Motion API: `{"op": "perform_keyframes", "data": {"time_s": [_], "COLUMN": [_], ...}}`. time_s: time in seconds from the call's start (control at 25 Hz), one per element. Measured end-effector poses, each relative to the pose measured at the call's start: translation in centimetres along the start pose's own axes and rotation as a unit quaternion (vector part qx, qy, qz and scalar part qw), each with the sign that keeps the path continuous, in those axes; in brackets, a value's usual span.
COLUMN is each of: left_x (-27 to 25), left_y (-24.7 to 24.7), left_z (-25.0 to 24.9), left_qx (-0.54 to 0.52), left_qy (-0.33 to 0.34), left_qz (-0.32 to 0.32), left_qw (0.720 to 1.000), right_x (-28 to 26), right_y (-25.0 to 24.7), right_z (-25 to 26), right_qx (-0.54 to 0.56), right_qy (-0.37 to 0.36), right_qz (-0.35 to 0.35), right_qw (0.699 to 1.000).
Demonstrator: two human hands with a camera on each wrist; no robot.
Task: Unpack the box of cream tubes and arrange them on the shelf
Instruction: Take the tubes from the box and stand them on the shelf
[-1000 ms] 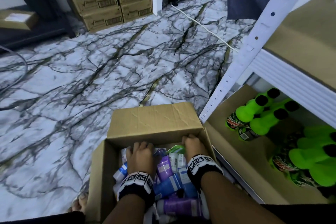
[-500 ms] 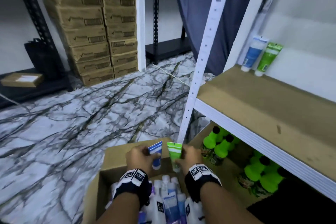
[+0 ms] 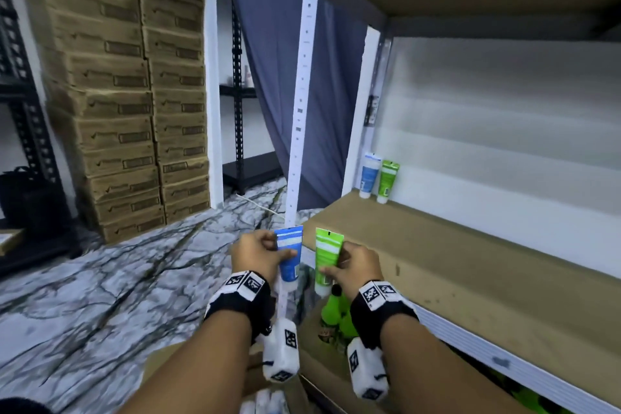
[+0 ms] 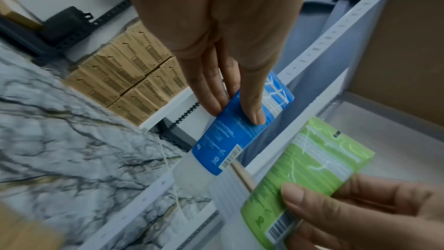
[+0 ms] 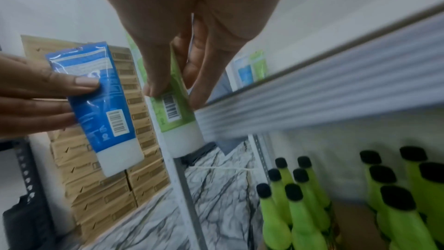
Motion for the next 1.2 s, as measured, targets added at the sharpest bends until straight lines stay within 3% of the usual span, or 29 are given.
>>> {"op": "perform_keyframes", "data": {"time_s": [0.24,0.56,0.84,1.2], "left_x": [0.3,-1.8,-1.0,2.9], "left_y": [5.3,16.3,23.6,32.2], "left_z": [-6.9,-8.7,-8.7,-9.7], "left_qx": [-0.006,0.011,0.043,0.096], "left_qy": [0.052,0.043,0.002,0.099], "left_qz": [0.04,0.157,0.194,0.212], "left_qw": [0.998,0.987,0.98,0.967], "right_x": [2.5,5.6,8.8,15.8], "right_y": [-8.1,-14.8,-16.7,-15.7], "right_z": [0.9,-5.4,-10.3,-14.1], "right_qx": [0.02,-0.08,-0.148,-0.15], "right_qy": [0.007,0.063,0.105,0.128], "right_qz": [-0.048,-0.059,-0.064,-0.074], "right_qw": [0.999,0.993,0.981,0.978]}}
Point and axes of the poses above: each hand's wrist, its own x-axis towards the middle knuckle, its own y-axis out of the palm, z = x × y, the point moved 10 cm from there along x, towards the middle knuckle, and after that the axes turned 12 degrees about -z, right-handed, at the moved point
